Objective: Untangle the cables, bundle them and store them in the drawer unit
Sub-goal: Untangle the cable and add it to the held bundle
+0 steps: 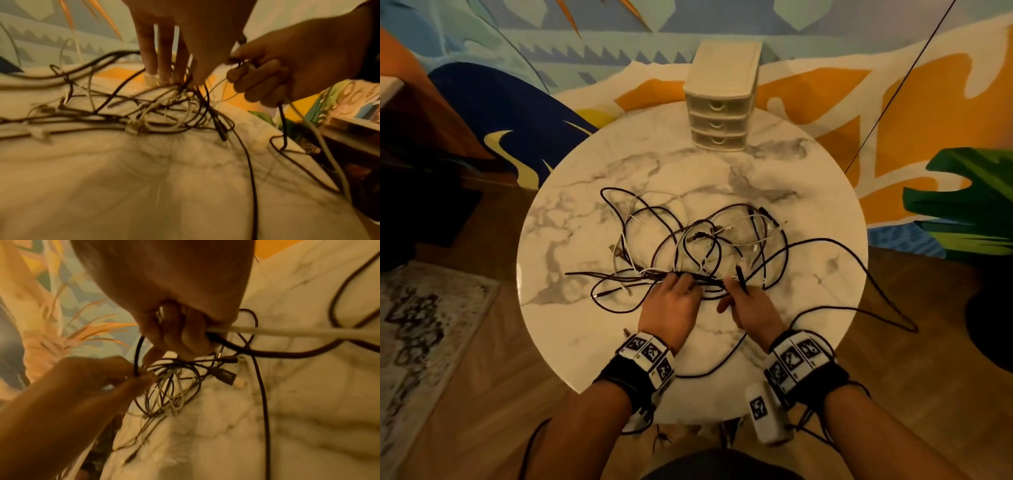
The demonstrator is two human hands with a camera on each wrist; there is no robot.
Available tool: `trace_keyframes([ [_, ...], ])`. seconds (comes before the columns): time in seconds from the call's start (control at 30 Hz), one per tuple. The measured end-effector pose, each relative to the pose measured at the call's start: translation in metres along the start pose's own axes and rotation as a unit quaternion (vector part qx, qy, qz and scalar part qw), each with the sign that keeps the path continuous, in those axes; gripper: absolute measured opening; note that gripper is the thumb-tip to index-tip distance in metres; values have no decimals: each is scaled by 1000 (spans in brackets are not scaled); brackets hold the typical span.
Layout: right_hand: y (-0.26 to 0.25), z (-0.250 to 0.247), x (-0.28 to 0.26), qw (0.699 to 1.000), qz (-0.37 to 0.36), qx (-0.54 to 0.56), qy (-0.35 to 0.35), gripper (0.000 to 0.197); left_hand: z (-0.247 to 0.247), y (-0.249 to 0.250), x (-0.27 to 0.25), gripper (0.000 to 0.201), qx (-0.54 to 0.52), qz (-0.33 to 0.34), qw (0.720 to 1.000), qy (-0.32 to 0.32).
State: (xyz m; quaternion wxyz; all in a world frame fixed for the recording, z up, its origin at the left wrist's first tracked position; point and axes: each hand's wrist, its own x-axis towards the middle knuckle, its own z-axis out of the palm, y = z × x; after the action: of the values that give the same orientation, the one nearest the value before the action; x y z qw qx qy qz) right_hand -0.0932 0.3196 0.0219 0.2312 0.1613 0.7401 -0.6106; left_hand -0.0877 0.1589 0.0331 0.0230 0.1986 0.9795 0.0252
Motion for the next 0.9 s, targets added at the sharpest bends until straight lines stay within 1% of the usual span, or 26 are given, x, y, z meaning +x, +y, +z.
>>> trace_keyframes([
  [0.07,2,-4,9,1000,-4,15,-3,58,-6,2,-1,21,-36,32,999,-17],
  [0.13,4,-9,14,1000,-10,22,9,54,-20,3,3,26,-120,42,992,-1],
  [0.17,7,-12,16,1000,-6,17,16,52,-28,1,11,24,-162,29,986,8],
  [0.23,15,-16,19,1000,4,1,20,49,-36,-11,38,20,-218,-40,975,30],
  [0.27,18,-19,20,1000,9,-2,19,49,-37,-21,57,20,-223,-78,971,33],
  [0.3,22,-20,20,1000,20,7,16,48,-34,-33,75,20,-215,-105,971,20],
  [0.33,24,-23,19,999,28,17,18,47,-30,-43,94,21,-197,-118,973,-13],
  [0.37,27,-27,18,999,31,9,26,48,-26,-52,110,22,-175,-120,975,-62],
  [0.4,32,-31,19,999,32,-5,38,50,-21,-58,125,23,-151,-116,975,-117],
  [0.47,40,-42,20,998,21,-20,56,50,-12,-64,154,27,-106,-99,969,-200],
  [0.5,44,-45,20,998,16,-22,60,49,-9,-66,166,32,-95,-94,965,-224],
  [0.57,49,-51,23,997,21,-28,73,52,1,-66,185,44,-102,-109,957,-249],
  [0.6,52,-51,25,996,25,-31,77,55,6,-65,190,48,-110,-120,953,-255],
  [0.67,53,-53,28,996,29,-31,80,56,20,-62,194,47,-108,-122,953,-254],
  [0.73,56,-53,32,996,34,-25,83,52,29,-59,191,38,-102,-124,959,-233],
  [0.8,60,-54,36,994,41,-34,95,54,35,-62,188,30,-117,-142,961,-204],
  [0.87,61,-54,40,991,45,-45,115,56,33,-67,186,24,-153,-166,956,-185],
  [0.9,61,-56,41,990,49,-46,122,56,31,-70,187,18,-186,-176,952,-167],
])
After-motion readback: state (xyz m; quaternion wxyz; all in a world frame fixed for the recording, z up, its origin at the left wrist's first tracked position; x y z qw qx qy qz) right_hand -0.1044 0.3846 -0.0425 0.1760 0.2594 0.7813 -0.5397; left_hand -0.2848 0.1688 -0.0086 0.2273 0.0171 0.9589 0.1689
